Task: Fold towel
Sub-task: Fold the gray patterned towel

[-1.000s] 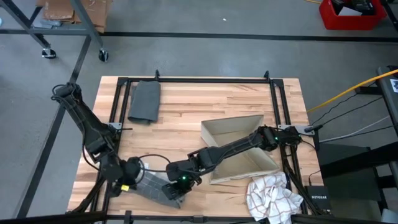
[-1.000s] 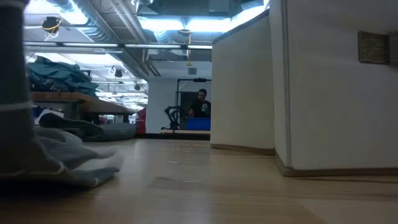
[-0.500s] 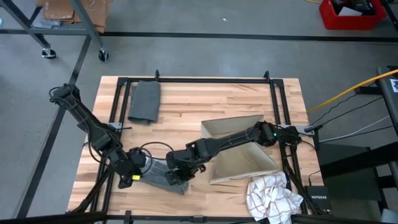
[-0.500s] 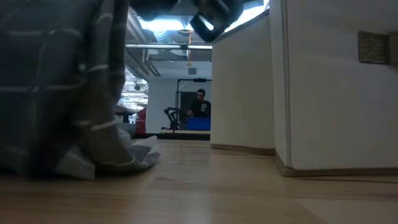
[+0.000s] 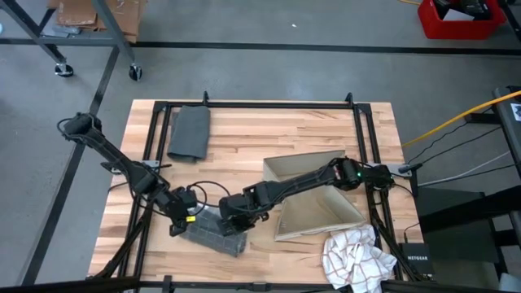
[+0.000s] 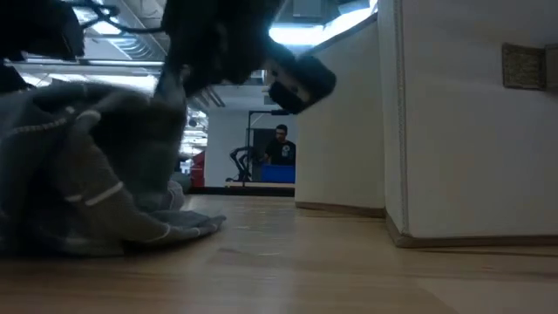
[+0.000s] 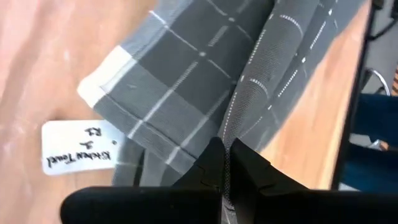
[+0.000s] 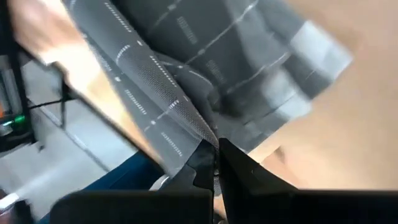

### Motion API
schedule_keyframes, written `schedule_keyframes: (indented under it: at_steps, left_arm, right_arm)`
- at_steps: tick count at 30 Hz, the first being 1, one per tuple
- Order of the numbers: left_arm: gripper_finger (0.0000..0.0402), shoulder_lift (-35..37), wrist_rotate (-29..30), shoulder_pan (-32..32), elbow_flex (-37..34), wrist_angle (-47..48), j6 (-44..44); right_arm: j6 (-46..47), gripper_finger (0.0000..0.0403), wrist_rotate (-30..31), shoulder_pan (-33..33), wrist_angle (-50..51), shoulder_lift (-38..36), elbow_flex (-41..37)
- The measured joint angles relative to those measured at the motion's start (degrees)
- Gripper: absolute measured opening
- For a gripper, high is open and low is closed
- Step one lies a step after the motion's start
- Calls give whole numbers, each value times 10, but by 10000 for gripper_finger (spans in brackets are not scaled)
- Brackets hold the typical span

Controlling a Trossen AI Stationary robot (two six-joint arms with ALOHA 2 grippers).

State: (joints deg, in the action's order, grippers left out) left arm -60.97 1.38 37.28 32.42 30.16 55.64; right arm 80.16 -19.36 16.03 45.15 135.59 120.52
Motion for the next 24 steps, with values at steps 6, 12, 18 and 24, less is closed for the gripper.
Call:
schedule_keyframes:
  at_steps: [6, 12, 18, 24]
  left_arm:
    - [1, 0, 11, -30, -40, -20, -2]
    - [5, 0, 38, -45, -60, -25, 4]
    - [74, 0, 46, -57, -62, -4, 15]
    - [163, 0, 82, -76, -62, 47, 77]
  right_arm:
    - [-9, 12, 53, -1, -15, 0, -42]
    - [-13, 14, 102, 0, -21, 0, -51]
    - [-12, 60, 100, -3, -2, 0, -53]
    - [-12, 145, 100, -7, 25, 0, -53]
